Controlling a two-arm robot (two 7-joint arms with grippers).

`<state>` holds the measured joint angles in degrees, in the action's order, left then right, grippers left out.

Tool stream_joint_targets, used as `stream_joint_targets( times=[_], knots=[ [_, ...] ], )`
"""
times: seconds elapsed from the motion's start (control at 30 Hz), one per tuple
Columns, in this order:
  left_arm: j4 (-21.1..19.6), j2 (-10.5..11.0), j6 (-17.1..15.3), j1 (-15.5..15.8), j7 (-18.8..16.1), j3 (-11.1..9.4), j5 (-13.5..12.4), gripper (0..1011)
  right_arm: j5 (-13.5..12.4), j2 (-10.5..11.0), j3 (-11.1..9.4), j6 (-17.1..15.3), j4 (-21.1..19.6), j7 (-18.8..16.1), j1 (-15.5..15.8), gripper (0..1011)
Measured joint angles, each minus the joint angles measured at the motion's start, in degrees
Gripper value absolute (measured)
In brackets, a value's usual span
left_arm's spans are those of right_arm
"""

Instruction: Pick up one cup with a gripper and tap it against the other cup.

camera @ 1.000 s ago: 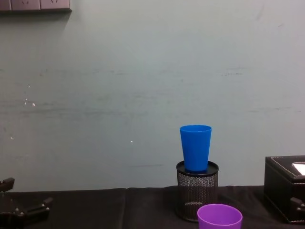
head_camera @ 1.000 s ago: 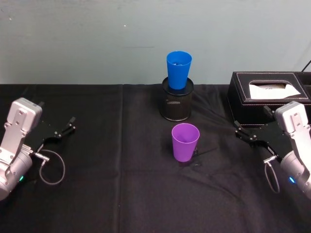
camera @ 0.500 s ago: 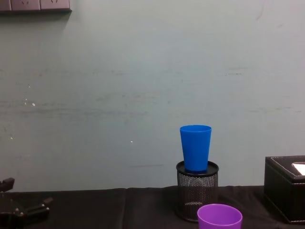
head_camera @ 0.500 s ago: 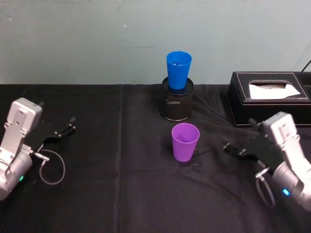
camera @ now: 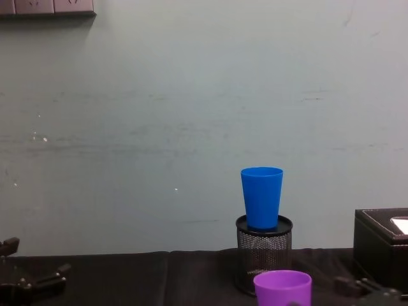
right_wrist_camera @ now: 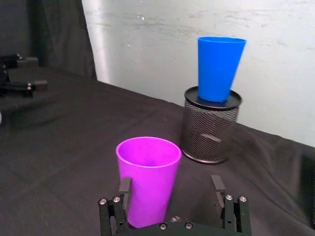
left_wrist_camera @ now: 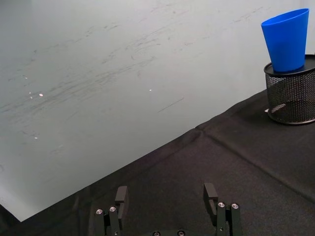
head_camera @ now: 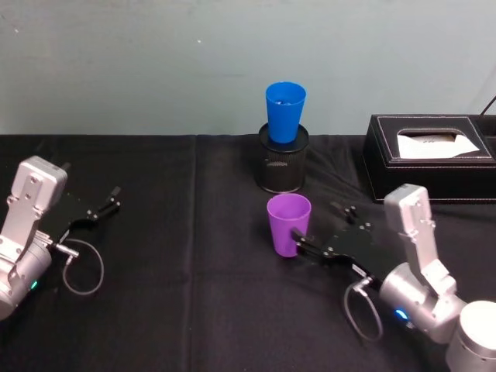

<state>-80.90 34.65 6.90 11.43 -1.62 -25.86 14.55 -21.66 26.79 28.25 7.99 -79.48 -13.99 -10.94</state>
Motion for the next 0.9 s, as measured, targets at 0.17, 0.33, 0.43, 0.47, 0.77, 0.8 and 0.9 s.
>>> stream_joint_targets(
  times=[0.17, 0.33, 0.43, 0.47, 0.77, 0.8, 0.9],
  knots=[
    [0.0, 0.0, 0.0, 0.0, 0.0, 0.0, 0.0, 1000, -0.7, -3.0, 0.2, -0.3, 2.8, -1.8, -2.0, 1002],
    [0.0, 0.0, 0.0, 0.0, 0.0, 0.0, 0.0, 1000, -0.8, -5.0, 0.3, -0.5, 4.7, -3.1, -3.3, 1002],
    [0.0, 0.0, 0.0, 0.0, 0.0, 0.0, 0.0, 1000, -0.7, -5.9, 0.2, -0.5, 5.7, -3.7, -3.9, 1002],
    [0.0, 0.0, 0.0, 0.0, 0.0, 0.0, 0.0, 1000, -0.7, -6.2, 0.2, -0.5, 5.9, -3.8, -4.0, 1002],
    [0.0, 0.0, 0.0, 0.0, 0.0, 0.0, 0.0, 1000, -0.5, -8.4, -0.7, -0.5, 8.2, -5.1, -4.8, 1002],
    [0.0, 0.0, 0.0, 0.0, 0.0, 0.0, 0.0, 1000, -0.4, -8.6, -0.9, -0.5, 8.4, -5.4, -4.9, 1002],
    [0.0, 0.0, 0.0, 0.0, 0.0, 0.0, 0.0, 1000, -0.4, -9.0, -1.3, -0.4, 8.6, -5.6, -4.8, 1002]
  ],
)
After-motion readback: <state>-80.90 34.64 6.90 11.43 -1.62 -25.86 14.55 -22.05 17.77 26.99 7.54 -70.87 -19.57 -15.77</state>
